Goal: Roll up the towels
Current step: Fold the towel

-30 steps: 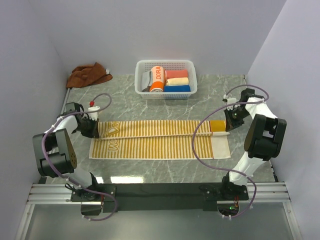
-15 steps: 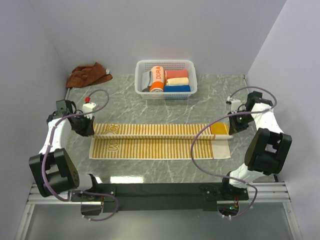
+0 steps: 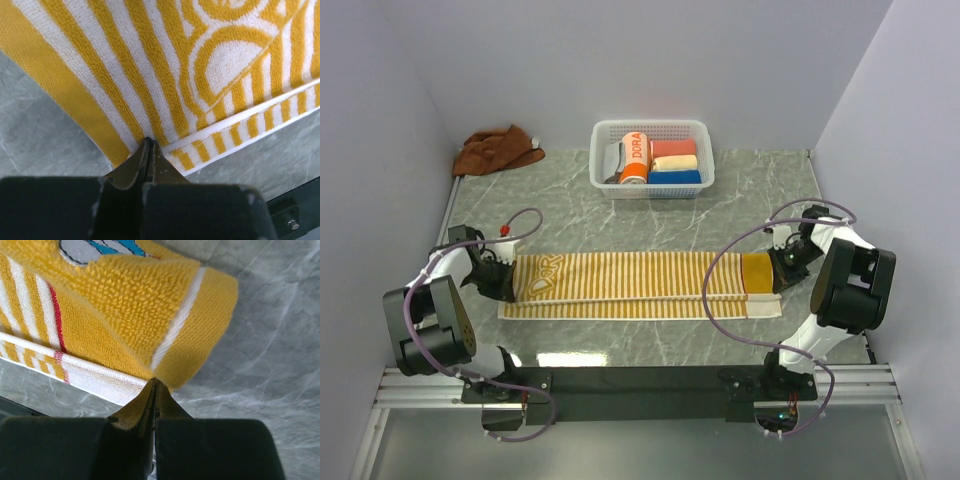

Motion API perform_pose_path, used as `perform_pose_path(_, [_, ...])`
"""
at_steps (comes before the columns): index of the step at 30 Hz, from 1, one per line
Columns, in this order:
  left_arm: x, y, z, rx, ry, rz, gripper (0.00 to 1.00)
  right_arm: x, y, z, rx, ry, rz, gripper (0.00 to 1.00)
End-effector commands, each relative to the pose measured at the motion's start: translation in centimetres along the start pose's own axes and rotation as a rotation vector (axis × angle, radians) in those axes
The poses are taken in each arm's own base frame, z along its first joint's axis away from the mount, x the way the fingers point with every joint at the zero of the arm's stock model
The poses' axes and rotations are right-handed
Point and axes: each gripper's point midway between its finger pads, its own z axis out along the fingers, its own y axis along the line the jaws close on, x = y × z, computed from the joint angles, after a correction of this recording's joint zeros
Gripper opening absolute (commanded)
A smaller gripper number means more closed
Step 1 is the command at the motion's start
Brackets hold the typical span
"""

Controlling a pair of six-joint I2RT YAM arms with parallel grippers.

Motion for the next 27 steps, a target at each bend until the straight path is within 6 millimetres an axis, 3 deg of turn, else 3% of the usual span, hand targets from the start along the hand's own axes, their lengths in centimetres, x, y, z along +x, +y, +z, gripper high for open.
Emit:
perform_pose_path(1, [-1.7,1.9,-0.4,-0.068,-0.038,-0.01,0.0,-1.2,-1.9,-0.7,0.077,-0.041,-0.008,0.0])
perform_pose_path(5, [-2.8,1.6,-1.4,-0.051,-0.057,-0.018,0.0,-1.5,-1.5,-2.1,0.078,-0.068,-0.022,0.0])
perform_pose_path(10, [-4.3,1.2,-4.7,-0.066,-0.096,0.023,0.0,-1.6,-0.6,-4.7,0.079,-0.095,-0.041,0.0])
perform_pose_path(15, [-2.7,0.3,-6.5,-0.09,-0.068,0.083,0.01,-0.5,-0.6,-6.4,0.103,-0.101,-0.058,0.0])
perform_pose_path(18, [-1.4,0.1,-6.3,-0.098,-0.052,0.088,0.0,0.9,-0.4,-5.9,0.11,-0.073,-0.069,0.0])
perform_pose_path(22, [0.1,0.0,-4.9,-0.095,-0.031,0.079,0.0,2.3,0.0,-3.7,0.086,-0.043,-0.056,0.0])
perform_pose_path(24, [1.0,0.1,-3.7,-0.089,-0.007,0.051,0.0,2.5,-0.1,-2.8,0.074,-0.032,-0.045,0.0])
perform_pose_path(27, [0.9,0.7,-2.4,-0.09,-0.009,0.018,0.0,2.5,-0.5,-1.7,0.07,-0.025,-0.027,0.0])
